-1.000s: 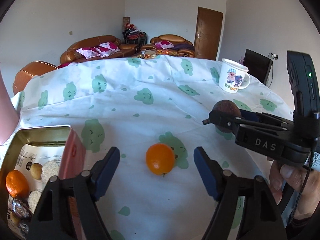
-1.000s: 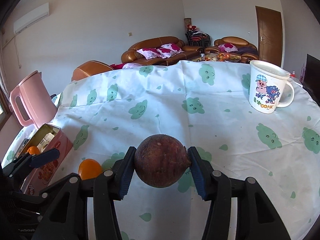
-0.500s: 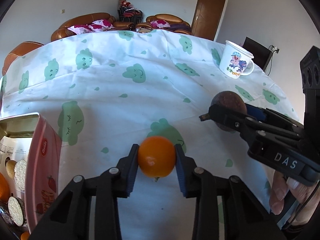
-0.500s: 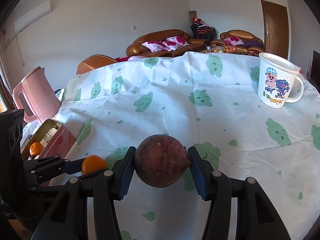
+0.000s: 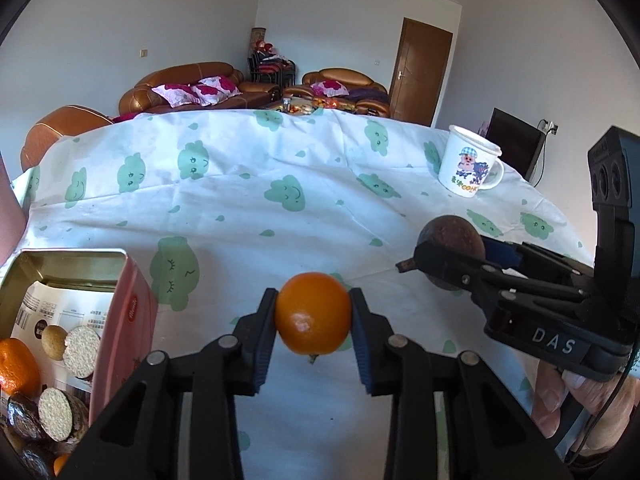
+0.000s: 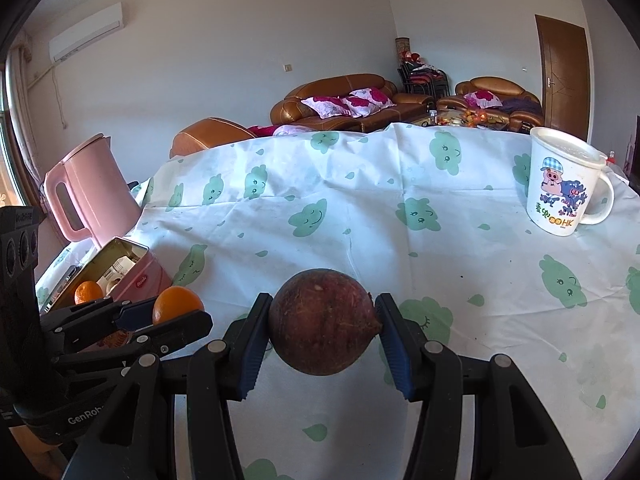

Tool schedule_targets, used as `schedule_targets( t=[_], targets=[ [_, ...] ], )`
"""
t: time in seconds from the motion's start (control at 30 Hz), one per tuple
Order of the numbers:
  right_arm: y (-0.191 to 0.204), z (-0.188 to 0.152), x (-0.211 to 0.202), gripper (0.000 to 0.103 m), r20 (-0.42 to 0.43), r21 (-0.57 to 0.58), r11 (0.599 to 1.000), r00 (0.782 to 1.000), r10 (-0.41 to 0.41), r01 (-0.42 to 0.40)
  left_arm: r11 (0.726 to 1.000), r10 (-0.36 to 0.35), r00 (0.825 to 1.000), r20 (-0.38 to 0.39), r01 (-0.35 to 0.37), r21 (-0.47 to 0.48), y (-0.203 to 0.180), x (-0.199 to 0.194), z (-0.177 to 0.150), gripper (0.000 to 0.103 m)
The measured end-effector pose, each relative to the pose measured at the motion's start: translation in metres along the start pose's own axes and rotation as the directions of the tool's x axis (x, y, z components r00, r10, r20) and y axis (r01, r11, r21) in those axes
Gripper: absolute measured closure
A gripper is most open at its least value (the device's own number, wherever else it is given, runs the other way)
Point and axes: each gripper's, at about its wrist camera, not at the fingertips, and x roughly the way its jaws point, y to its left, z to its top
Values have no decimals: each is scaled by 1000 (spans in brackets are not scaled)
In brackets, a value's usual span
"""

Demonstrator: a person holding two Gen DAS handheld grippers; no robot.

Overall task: Organize fruits
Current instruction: 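Carry the orange and passion fruit over the pink tin box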

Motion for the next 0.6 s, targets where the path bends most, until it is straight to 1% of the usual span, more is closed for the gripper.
schedule_targets(
  t=[0.2, 0.6],
  targets=[
    [5, 0, -9, 49, 46, -24, 1000, 999, -2, 4, 1000, 22, 999, 40, -22, 7, -1, -7, 0, 67],
    [7, -1, -17, 49, 99, -42, 999, 995, 7, -3, 998, 48, 992, 118, -53, 34, -6, -21, -2, 67]
  ],
)
